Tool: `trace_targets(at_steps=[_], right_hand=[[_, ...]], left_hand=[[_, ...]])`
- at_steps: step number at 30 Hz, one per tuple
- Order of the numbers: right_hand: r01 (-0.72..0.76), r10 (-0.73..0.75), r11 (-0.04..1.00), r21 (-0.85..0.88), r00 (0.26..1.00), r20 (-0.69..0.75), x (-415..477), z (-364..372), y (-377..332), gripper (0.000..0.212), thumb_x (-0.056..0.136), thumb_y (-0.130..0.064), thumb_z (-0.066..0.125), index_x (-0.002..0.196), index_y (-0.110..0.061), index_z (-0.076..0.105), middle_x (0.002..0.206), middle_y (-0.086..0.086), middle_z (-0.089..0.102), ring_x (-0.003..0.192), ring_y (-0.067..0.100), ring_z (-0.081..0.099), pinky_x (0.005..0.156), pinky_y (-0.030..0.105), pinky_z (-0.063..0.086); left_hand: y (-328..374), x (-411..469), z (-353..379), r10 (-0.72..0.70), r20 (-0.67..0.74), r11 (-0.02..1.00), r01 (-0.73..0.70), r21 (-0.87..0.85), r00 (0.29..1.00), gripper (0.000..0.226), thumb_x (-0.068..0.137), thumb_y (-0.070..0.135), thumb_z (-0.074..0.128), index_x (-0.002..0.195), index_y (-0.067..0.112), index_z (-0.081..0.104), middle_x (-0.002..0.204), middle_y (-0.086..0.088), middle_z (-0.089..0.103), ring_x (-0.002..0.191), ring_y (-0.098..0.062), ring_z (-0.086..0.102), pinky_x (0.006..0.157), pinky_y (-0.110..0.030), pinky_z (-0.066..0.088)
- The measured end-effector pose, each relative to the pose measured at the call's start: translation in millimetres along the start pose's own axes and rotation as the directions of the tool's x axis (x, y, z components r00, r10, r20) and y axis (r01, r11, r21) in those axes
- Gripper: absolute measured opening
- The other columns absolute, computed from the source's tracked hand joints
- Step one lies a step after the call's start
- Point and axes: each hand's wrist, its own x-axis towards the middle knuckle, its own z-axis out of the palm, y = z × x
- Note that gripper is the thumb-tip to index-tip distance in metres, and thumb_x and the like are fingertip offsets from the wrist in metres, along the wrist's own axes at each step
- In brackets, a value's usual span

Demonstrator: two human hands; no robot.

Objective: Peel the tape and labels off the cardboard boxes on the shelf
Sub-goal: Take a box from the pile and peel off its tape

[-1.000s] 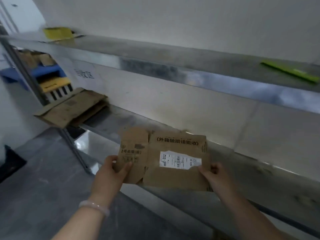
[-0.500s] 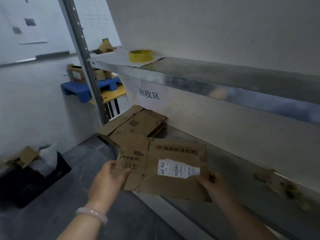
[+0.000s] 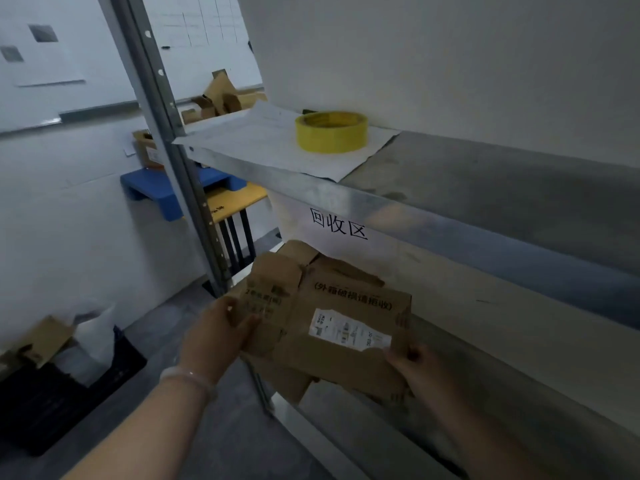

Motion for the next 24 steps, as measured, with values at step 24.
trace_targets(at_steps=[24], right_hand=[[-0.211, 0.002, 0.919, -0.333, 0.847, -0.532, -20, 73, -32, 0.062, 0.093, -0.052, 0.052, 0.148, -0.032, 0.033, 0.155, -0.007, 0.031, 0.14, 0.015, 0.033, 0.113, 0.027, 0.026]], left_hand=[[59, 128, 73, 0.873, 0.171, 0.472, -0.879, -0.066, 0.456, 0.046, 0.09, 0.043, 0.044, 0.116, 0.012, 0.065, 0.111, -0.01, 0.066, 0.1, -0.03, 0.059, 0.082, -0.047, 0.054]])
